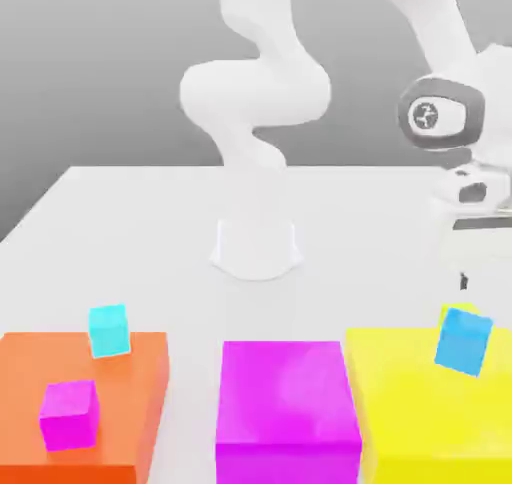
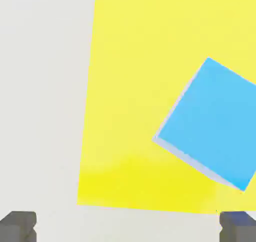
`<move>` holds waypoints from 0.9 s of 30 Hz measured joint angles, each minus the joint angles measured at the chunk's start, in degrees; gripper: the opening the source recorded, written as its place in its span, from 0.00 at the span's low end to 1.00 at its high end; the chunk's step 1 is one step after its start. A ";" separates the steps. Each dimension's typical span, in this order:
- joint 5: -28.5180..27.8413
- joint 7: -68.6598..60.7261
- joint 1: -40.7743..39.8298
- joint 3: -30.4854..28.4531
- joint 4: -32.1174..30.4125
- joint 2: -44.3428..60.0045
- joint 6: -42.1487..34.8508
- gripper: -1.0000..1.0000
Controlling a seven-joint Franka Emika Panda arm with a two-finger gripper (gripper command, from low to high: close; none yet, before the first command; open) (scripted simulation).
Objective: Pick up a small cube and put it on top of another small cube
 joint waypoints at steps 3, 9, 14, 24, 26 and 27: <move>-6.56 7.31 4.66 -4.07 -0.29 5.74 3.15 0.50; -20.81 18.47 16.11 -18.34 2.35 15.20 9.30 0.50; -22.34 19.66 17.67 -20.23 2.69 16.29 10.20 0.00; -6.04 7.32 8.10 -7.11 -0.40 6.30 3.91 0.00; -1.05 3.14 6.05 -5.45 -1.13 3.97 2.35 0.00; 0.61 1.26 4.39 -5.73 -1.29 3.89 2.08 0.00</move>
